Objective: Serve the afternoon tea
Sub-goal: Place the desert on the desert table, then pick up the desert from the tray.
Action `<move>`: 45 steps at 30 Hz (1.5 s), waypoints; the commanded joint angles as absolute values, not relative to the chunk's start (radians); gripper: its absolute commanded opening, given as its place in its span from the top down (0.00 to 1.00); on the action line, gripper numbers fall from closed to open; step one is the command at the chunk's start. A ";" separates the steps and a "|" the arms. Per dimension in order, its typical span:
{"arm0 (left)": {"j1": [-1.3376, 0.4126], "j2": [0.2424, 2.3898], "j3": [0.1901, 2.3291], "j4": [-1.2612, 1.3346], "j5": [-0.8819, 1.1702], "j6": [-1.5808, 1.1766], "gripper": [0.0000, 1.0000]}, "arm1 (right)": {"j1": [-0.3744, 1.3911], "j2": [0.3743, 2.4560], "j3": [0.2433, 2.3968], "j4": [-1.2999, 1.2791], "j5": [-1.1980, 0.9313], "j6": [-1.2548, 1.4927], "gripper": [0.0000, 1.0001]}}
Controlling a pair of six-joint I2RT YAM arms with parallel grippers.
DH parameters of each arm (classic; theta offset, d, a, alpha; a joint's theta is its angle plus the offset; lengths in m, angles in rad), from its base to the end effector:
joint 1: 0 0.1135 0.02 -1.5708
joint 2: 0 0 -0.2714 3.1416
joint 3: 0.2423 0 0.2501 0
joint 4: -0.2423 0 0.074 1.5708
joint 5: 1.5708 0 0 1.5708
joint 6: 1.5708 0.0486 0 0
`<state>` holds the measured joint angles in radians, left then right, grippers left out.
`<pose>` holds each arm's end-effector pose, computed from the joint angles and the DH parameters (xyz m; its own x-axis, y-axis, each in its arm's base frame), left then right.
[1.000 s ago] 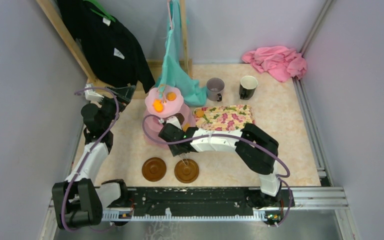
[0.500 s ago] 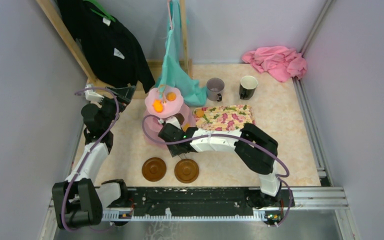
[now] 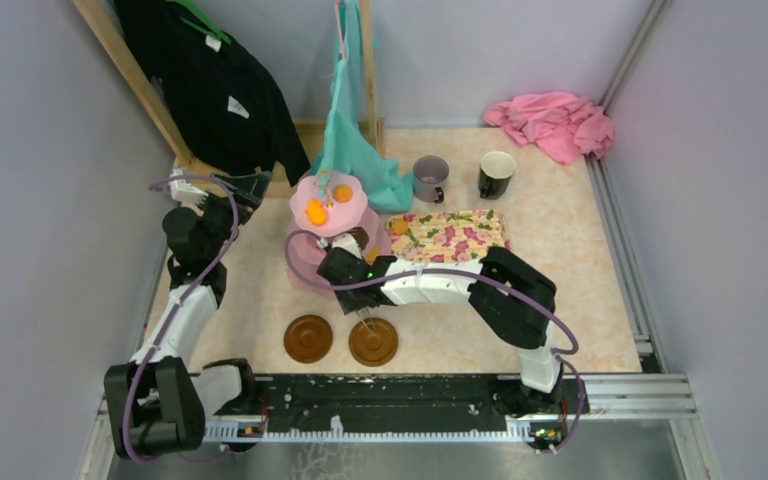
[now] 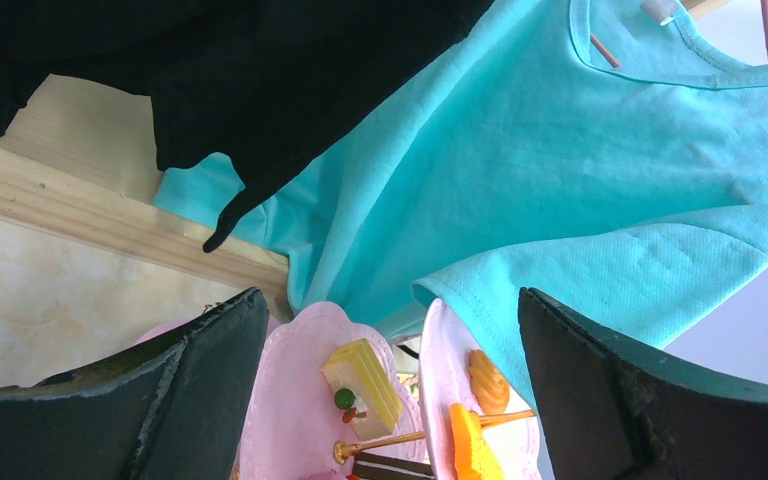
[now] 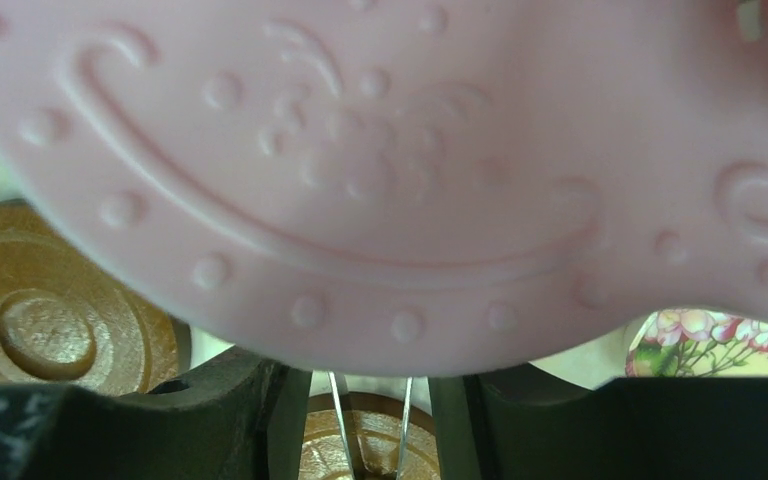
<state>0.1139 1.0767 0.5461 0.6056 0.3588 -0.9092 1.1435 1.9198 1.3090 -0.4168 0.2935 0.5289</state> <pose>0.2506 0.0115 0.2903 -0.1448 -0.7601 -0.6334 0.2071 0.6027 -0.7706 0.1820 0.3659 0.1753 -0.7146 -0.4038 -0.5712 -0.5196 0.8531 0.0470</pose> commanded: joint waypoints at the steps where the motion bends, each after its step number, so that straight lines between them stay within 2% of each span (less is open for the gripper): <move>1: 0.118 1.074 0.540 0.629 0.361 -0.908 0.01 | 1.152 1.866 1.279 -0.348 0.312 0.546 0.59; 21: 0.118 1.070 0.537 0.616 0.342 -0.895 0.01 | 1.161 1.667 1.129 -0.322 0.324 0.557 0.62; 29: 0.117 1.068 0.532 0.615 0.337 -0.894 0.01 | 1.152 1.503 1.037 -0.393 0.429 0.574 0.61; 37: 0.117 1.077 0.532 0.617 0.336 -0.894 0.01 | 0.965 1.397 0.930 -0.380 0.405 0.510 0.60; 45: 0.116 1.081 0.532 0.619 0.333 -0.894 0.01 | 0.757 1.468 0.914 -0.309 0.301 0.381 0.60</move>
